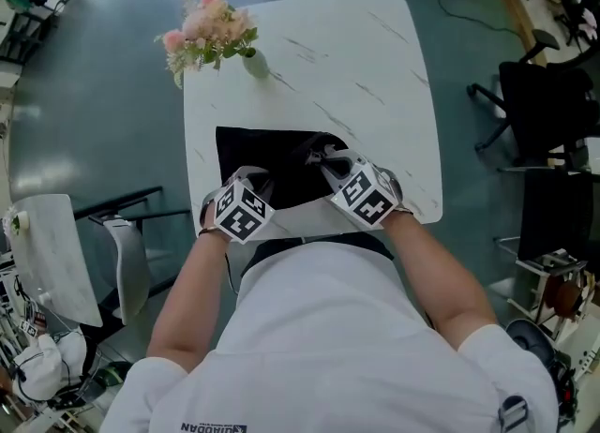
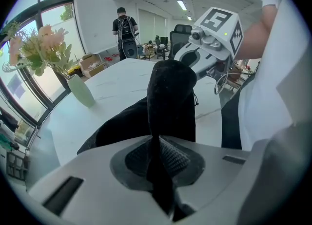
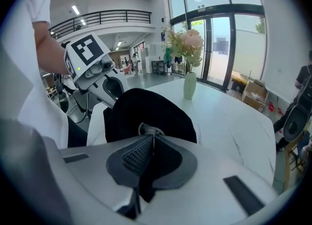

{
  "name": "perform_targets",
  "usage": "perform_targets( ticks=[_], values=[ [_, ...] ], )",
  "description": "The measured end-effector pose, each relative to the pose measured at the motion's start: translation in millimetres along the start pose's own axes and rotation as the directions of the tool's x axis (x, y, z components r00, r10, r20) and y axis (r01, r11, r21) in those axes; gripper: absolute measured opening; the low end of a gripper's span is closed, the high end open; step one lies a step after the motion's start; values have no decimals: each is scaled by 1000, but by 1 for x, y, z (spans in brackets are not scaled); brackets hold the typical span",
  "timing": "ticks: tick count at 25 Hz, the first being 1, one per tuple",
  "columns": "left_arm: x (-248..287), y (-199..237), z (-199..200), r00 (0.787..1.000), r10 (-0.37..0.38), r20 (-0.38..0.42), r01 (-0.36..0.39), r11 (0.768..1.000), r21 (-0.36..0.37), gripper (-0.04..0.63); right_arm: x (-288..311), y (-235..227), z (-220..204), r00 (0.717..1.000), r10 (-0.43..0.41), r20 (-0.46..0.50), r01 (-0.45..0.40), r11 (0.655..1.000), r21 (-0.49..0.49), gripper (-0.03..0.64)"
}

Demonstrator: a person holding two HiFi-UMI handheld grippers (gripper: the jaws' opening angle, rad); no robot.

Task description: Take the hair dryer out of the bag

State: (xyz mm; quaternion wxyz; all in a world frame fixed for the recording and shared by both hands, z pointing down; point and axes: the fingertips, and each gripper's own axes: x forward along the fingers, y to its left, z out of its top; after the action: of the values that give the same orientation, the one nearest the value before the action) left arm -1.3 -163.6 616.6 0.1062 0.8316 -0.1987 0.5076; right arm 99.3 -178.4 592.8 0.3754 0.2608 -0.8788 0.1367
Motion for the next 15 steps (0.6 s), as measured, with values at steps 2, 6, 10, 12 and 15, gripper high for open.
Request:
perform_targets(
  ticks=[2,6,10,12,15],
  values=[
    [-2,1,-2,1000,11,3,-11,1000,-10,51,8,4,4,1000,15,-11,-15,999,-50,18],
    [-7,6,-3,999,32,14,-32,999,-21,51,25,10,7,998,32,-59,-41,988,-151,21],
    [-9,17,-9,998,60,12,-59,996,-62,51,40,11,4,992,33,-123,-58,976,-210,161],
    [-9,22,-12,998,67,8,-66,994,-84,51,46,10,-1,987,23,-157,-61,968,-242,174],
    [-10,26,-13,997,82,15,-80,992,-97,51,57,9,-11,980,14,-201,-70,960,-272,192]
  ],
)
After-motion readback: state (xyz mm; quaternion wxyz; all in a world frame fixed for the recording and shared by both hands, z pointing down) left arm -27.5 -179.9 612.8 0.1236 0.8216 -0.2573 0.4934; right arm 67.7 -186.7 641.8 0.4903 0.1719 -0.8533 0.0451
